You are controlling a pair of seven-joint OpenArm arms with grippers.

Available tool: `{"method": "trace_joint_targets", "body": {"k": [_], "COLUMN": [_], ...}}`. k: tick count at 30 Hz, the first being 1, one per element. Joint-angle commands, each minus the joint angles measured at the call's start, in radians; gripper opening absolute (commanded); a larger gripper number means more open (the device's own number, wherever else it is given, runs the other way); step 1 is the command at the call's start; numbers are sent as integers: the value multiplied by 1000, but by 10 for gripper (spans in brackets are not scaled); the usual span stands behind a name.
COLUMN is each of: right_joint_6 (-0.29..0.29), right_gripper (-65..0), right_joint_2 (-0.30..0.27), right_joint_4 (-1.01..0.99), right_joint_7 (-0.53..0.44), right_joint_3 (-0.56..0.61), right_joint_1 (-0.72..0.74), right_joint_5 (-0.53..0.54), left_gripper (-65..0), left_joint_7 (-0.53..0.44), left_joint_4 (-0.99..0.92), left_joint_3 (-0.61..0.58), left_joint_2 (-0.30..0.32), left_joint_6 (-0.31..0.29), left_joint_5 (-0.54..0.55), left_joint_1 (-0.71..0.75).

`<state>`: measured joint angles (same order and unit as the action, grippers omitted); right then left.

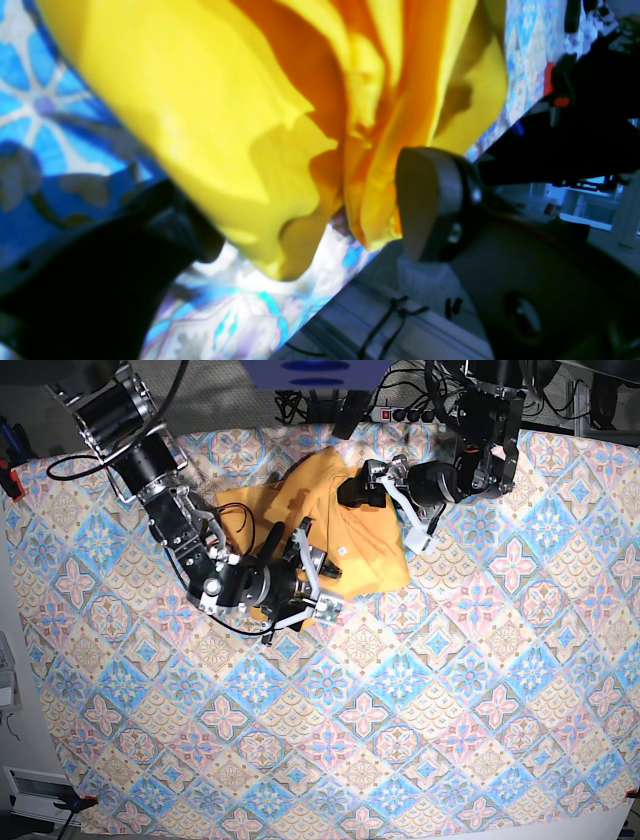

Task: Fold the T-shirt properly
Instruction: 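Reach the right gripper across and grasp the bunched shirt near the left gripper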

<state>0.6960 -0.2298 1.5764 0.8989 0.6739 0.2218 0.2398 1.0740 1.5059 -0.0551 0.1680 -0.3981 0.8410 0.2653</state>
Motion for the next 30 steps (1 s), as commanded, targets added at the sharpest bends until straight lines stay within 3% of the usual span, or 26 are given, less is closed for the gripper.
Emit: {"method": "trace_joint_targets", "body": {"k": [1, 3, 6, 16, 23, 30], "right_joint_6": [2, 2, 2, 2, 2, 2], "right_gripper": [-363, -331, -307, -307, -306, -307], "right_joint_2": [4, 4, 4, 19, 33, 66], "right_joint_4": [22, 31, 28, -74, -141, -225], "right_joint_7": [-14, -14, -22, -116, -117, -123], "right_joint_3": [14, 53, 93, 119, 286, 327], "right_joint_1": [23, 23, 35, 147, 207, 222], "right_joint_5": [-18, -78, -87, -87, -87, -87], "left_gripper": [-157, -157, -157, -157, -157, -157], "left_joint_7": [2, 2, 2, 1, 1, 1], "left_joint_4": [14, 11, 9, 8, 8, 8], "left_joint_3": [4, 4, 5, 2, 2, 5], "left_joint_2": [8, 8, 8, 5, 6, 6], "left_joint_6": [0, 0, 0, 0, 0, 0], "left_joint_5": [-4, -4, -6, -6, -6, -6], "left_joint_1": [-5, -5, -5, -1, -1, 1]}}
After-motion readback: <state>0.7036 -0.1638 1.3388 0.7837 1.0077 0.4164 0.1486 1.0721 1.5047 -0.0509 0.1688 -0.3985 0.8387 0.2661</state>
